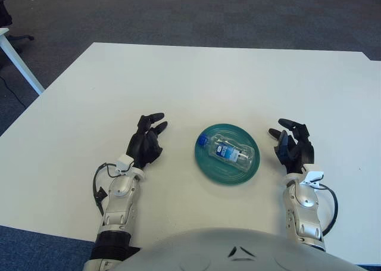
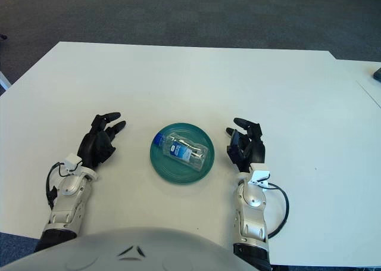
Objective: Put the bottle into the plate.
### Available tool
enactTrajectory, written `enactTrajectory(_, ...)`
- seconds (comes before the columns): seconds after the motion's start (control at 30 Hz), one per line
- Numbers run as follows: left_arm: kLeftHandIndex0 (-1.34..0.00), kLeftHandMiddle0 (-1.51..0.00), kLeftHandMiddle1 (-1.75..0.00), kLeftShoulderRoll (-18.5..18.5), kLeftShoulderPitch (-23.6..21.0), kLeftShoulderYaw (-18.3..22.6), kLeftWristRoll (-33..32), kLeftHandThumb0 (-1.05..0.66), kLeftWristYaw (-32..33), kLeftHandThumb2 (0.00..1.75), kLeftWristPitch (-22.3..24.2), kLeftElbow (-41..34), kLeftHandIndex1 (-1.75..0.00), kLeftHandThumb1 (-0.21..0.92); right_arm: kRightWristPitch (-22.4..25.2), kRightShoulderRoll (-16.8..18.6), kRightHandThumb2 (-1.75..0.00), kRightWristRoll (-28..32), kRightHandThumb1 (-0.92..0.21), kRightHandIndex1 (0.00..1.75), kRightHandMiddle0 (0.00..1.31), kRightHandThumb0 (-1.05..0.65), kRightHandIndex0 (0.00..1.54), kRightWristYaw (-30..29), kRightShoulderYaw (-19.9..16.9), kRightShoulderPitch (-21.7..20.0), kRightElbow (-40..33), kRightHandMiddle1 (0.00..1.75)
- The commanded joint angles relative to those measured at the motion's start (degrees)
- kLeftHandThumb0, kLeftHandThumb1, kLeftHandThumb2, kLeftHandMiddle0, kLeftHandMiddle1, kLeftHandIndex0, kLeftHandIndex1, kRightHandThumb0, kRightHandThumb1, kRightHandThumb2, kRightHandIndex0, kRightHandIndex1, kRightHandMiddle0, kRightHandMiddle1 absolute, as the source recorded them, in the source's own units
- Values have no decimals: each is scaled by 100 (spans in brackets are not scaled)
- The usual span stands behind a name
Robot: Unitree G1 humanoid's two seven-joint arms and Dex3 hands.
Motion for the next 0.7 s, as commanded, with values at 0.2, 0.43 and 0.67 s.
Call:
enactTrajectory(0.2, 0, -37, -39, 76, 97, 65, -28, -58, -84, 101, 205, 156, -106, 92, 87, -102, -73, 52, -90, 83, 13, -59, 49, -113, -114, -234, 447, 114)
enactTrajectory(0.43, 0, -37, -39, 72, 97, 72, -25, -58, -92, 101, 209, 154, -106, 92, 150, -146, -72, 79, -90, 85, 11, -57, 50, -141, -168, -318, 596, 113)
enactTrajectory(0.67, 0, -37, -39, 72, 84, 87, -26, -58, -103, 101, 220, 159, -106, 92, 178, -161, -77, 90, -85, 90, 11, -53, 51, -168, -206, -400, 676, 115)
